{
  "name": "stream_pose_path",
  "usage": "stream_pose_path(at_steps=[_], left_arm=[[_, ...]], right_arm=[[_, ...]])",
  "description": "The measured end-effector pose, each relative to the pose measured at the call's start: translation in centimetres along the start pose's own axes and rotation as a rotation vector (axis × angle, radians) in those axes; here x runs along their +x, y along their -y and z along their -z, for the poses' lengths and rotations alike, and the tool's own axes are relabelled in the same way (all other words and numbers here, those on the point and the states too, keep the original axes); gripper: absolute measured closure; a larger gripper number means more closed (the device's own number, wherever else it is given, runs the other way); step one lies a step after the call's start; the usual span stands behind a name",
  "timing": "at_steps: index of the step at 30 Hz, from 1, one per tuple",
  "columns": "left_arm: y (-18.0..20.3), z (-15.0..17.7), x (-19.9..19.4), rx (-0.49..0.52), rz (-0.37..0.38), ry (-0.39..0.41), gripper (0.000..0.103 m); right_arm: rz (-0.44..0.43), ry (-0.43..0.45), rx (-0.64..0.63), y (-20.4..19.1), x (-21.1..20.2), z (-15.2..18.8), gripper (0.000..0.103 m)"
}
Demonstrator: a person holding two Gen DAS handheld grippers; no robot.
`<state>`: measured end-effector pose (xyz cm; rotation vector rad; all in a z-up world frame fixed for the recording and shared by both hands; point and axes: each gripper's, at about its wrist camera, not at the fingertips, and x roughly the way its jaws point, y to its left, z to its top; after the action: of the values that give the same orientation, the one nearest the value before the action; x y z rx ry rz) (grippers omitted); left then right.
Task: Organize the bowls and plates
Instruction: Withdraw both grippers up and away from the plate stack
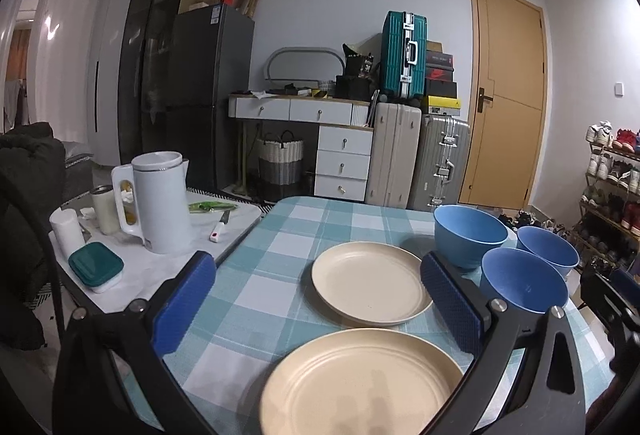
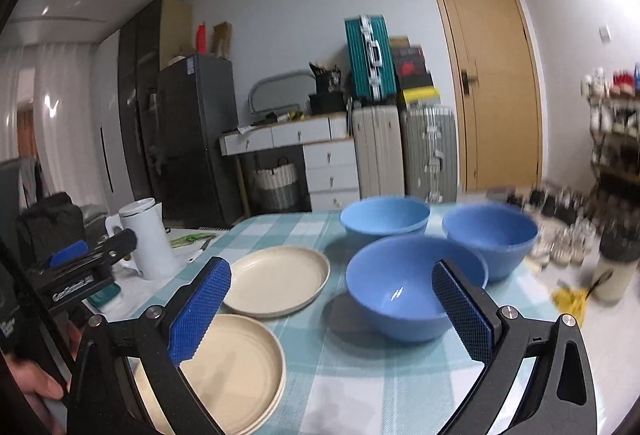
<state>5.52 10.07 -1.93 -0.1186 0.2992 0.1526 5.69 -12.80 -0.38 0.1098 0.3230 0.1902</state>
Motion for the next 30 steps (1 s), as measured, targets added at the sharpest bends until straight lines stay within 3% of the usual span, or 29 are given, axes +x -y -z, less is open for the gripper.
stream_pose_path(at_steps=[9,14,17,25,30], left_arm=[[-1.6,0.2,-0.4,-0.031,0.071,0.0,0.0],[-1.8,0.3,-0.3,-0.032,0.098,-0.006,0.0],[-1.6,0.2,-0.1,-0.02,0.084,-0.031,0.0],[-1.1,0.3,0.8,0.044,0.02,-0.1,0.0],[-2.0,0.7,2.5,0.004,0.005,-0.212,0.0]], right_arm=[[0.089,-0.02,0.05,0.4,1.5,0.1,0.001],[0.155,0.052,-0.028,-0.3,0.9,-0.3,0.001],[0.197,0.069,-0.086,-1.1,0.7,-0.4,0.001],[0.179,0.036,-0.153,-2.6,1.4,-0.4,0.001],[0.189,0.023,-0.161,-3.1,1.8,-0.4,0.001]])
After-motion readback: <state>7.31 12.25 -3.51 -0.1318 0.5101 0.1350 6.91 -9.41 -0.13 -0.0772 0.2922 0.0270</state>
